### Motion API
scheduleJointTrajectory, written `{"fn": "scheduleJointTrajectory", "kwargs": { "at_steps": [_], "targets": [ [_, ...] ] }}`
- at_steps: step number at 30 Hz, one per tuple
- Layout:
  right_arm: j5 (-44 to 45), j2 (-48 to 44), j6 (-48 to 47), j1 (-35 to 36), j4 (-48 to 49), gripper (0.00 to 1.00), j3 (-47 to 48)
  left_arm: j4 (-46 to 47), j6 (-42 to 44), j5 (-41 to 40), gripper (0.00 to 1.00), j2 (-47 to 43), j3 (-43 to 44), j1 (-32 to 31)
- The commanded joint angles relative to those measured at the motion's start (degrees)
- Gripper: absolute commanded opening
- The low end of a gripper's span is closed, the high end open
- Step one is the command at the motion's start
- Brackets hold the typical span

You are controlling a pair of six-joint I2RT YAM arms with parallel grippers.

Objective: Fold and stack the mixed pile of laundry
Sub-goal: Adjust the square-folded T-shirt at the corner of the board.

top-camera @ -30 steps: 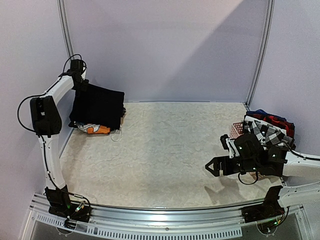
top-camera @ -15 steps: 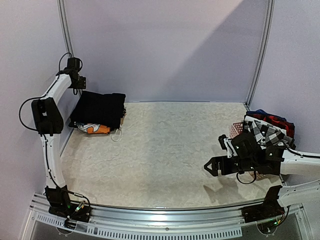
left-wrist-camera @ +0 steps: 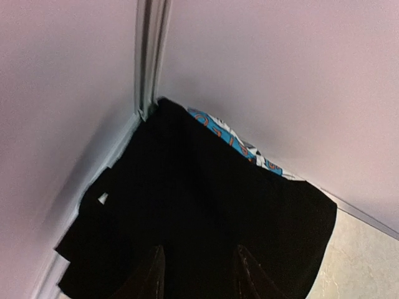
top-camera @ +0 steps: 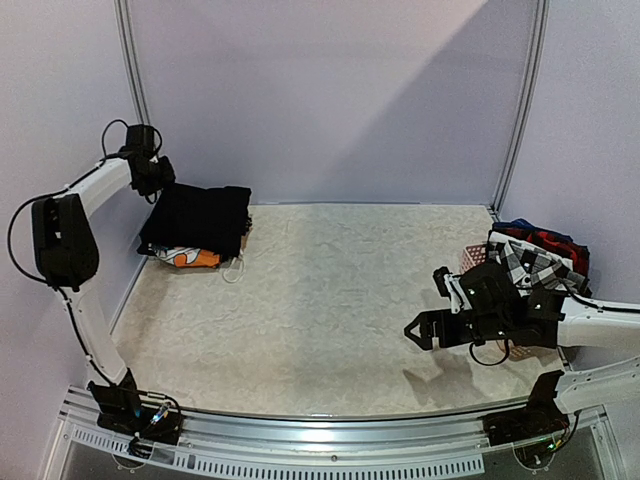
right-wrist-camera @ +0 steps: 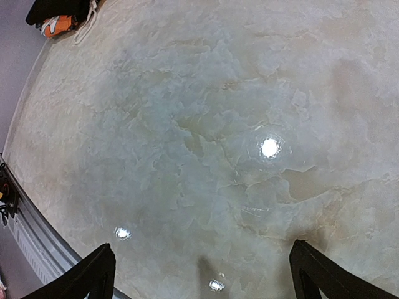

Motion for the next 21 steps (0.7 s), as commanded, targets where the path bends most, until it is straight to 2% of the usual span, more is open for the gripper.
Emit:
{"fn": "scheduleJointTrajectory", "kwargs": {
  "at_steps": [1,4,11,17,21],
  "targets": [
    [-0.3,-0.4,-0.6,0.5,0.8,0.98,0.8,5.1,-3.6,8.1,0.38,5.0,-1.8,-0.8],
    [-0.3,-0.1,-0.6,0.5,1.3,0.98,0.7,5.6,-3.9,10.6,0.35,8.2,-0.7,-0.9],
    [-0.1,1.1,-0.3,0.6,0.9,0.98,0.9,6.7,-3.7,10.5,0.34,14.8,2.0,-0.5],
    [0.6,1.4,0.4,0.5,-0.3,0.98,0.9,4.7,-3.7,8.8,0.31,21.5,6.8,0.9],
    [1.0,1.6,0.7,0.5,-0.6,0.98,0.8,5.0,-4.0,6.1,0.30,21.9,7.1,2.2]
  ]
}}
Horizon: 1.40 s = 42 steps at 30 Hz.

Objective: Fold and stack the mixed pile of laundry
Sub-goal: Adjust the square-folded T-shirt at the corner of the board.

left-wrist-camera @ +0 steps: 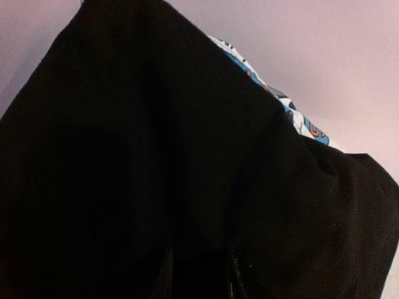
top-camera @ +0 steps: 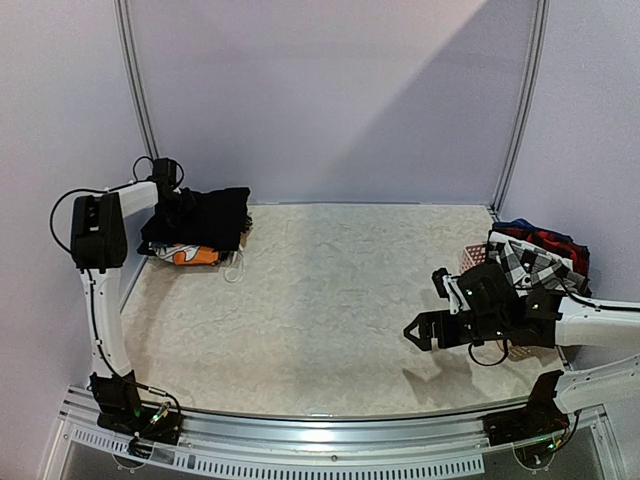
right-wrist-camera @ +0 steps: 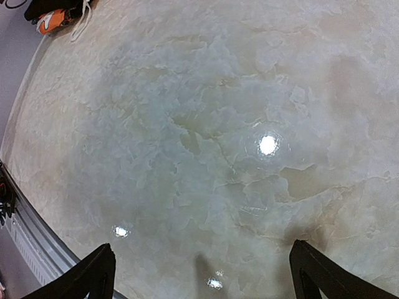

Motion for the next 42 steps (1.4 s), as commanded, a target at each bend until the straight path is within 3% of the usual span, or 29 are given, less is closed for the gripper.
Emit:
{"fn": "scheduleJointTrajectory", "kwargs": {
  "at_steps": [1,8,14,18,22,27,32,39,42],
  "targets": [
    [1.0,0.7,0.6,0.5,-1.0,0.98,0.8,0.2,-0.5,-3.4,0.30,1.2,1.0,2.0],
    [1.0,1.7,0.7,0.5,-0.9,0.98,1.6,0.8,1.7,-3.2,0.31,-0.6,0.6,3.1],
    [0.8,3.5,0.1,0.6,-2.6,0.98,4.4,-5.4,4.8,-9.8,0.34,-3.9,5.8,1.7],
    [0.7,3.4,-0.6,0.5,-3.4,0.98,6.4,-6.7,7.1,-15.7,0.43,-10.1,4.4,-0.5],
    [0.7,4.2,-1.7,0.5,-4.7,0.98,9.6,-8.1,8.7,-20.4,0.44,-17.3,1.7,-3.1],
    [0.8,5.2,-2.6,0.5,-6.6,0.98,13.4,-6.5,9.0,-24.9,0.47,-30.9,-7.9,-10.3],
    [0.9,5.2,-3.3,0.5,-8.0,0.99,15.4,-4.2,11.4,-31.4,0.60,-41.8,-19.2,-21.3],
    [2.8,3.6,-3.0,0.5,-10.9,0.99,17.2,-4.6,8.3,-34.9,0.98,-54.2,-33.4,-32.4],
    [4.3,2.7,-2.6,0.5,-12.2,0.99,17.6,-5.5,7.0,-35.7,0.99,-59.1,-39.5,-36.6]
  ]
}}
